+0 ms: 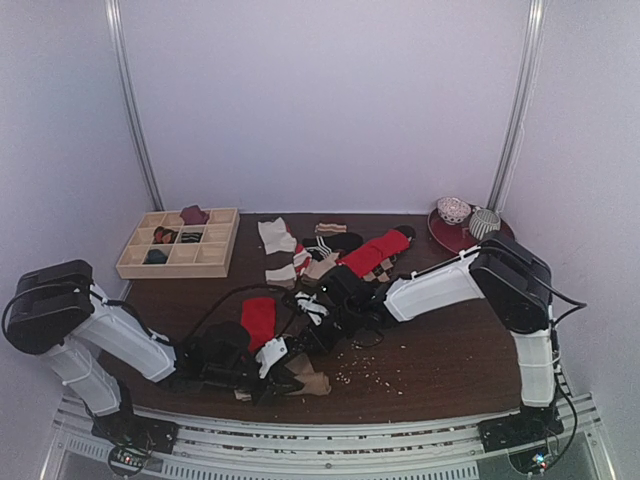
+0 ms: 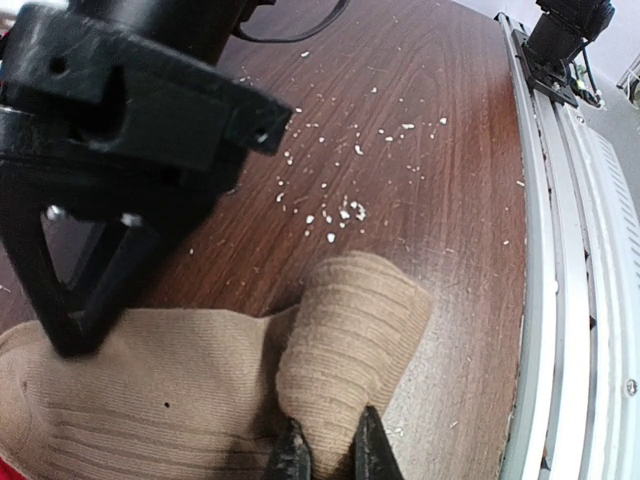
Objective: Roll the socks
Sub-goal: Roll the sock at the center of the board.
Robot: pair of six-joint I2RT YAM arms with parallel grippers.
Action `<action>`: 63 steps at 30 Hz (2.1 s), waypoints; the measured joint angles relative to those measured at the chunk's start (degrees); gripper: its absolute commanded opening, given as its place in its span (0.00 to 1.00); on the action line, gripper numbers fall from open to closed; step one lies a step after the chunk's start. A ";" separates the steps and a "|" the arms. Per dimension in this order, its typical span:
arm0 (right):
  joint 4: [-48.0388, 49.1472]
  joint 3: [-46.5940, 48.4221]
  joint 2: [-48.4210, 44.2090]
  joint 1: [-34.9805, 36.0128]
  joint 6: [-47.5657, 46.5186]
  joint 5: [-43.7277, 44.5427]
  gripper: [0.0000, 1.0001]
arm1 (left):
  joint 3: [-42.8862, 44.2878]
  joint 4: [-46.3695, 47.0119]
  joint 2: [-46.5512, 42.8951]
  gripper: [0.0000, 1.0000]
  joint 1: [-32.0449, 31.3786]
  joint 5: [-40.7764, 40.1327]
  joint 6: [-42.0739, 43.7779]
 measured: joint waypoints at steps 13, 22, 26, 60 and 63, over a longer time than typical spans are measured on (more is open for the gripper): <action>3.65 -15.02 -10.69 -0.22 5.53 16.59 0.00 | 0.22 -5.44 -4.42 0.00 0.00 -0.42 0.20; 3.50 -17.05 -12.44 -1.25 6.78 19.50 0.00 | 2.95 -8.07 -2.47 0.00 0.00 1.22 0.66; 2.95 -16.46 -12.15 -1.49 6.49 19.58 0.00 | 8.74 -9.97 3.93 0.00 0.04 4.44 0.39; 21.29 -42.07 -36.59 2.82 -13.29 4.85 0.64 | 10.23 -3.08 12.22 0.00 3.67 17.90 -12.55; 23.58 -44.74 -37.42 5.77 -16.76 3.98 0.64 | 9.84 -2.40 12.24 0.00 3.76 18.01 -12.92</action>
